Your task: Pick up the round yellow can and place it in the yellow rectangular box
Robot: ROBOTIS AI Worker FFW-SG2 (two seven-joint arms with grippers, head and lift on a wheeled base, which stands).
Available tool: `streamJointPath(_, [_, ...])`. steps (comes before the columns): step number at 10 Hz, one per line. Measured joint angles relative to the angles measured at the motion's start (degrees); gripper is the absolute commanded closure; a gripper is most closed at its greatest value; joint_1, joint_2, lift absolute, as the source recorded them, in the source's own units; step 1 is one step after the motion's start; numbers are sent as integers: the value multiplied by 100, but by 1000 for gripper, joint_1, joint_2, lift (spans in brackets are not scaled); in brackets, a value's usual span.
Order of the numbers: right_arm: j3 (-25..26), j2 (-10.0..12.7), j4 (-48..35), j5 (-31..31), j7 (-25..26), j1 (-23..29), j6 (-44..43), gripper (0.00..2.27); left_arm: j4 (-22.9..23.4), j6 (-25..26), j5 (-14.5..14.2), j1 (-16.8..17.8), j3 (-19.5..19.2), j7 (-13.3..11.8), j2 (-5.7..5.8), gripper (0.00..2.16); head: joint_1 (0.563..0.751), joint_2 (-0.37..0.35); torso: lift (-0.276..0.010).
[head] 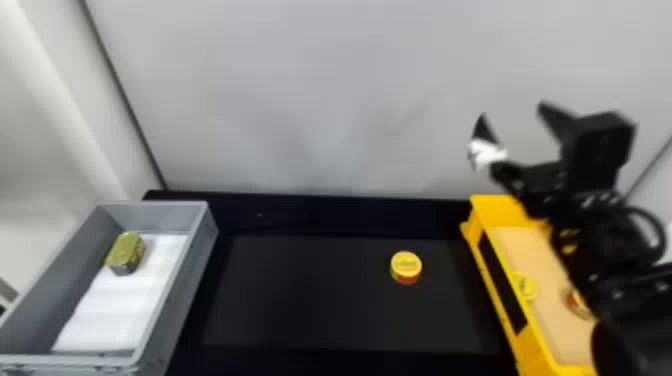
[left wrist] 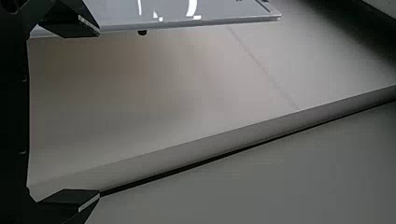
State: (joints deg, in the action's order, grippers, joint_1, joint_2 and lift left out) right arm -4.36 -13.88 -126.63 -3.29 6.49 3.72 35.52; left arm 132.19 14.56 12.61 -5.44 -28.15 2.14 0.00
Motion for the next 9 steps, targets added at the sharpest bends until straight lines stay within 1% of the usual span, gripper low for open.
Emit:
streamJointPath(2, [-293, -3, 276, 331, 10, 303, 125, 283, 0, 20, 42, 6, 11, -3, 0, 68, 692, 14, -56])
streamJointPath(4, [-455, -7, 465, 448, 1, 561, 276, 282, 0, 30, 78, 8, 12, -4, 0, 68, 692, 14, -56])
streamJointPath(6, [-526, -23, 665, 515, -15, 727, 342, 280, 1, 30, 105, 8, 9, -11, 0, 68, 692, 14, -56])
streamJointPath(9, [-475, -37, 920, 651, -27, 943, 324, 283, 4, 30, 119, 4, -1, -12, 0, 68, 692, 14, -56])
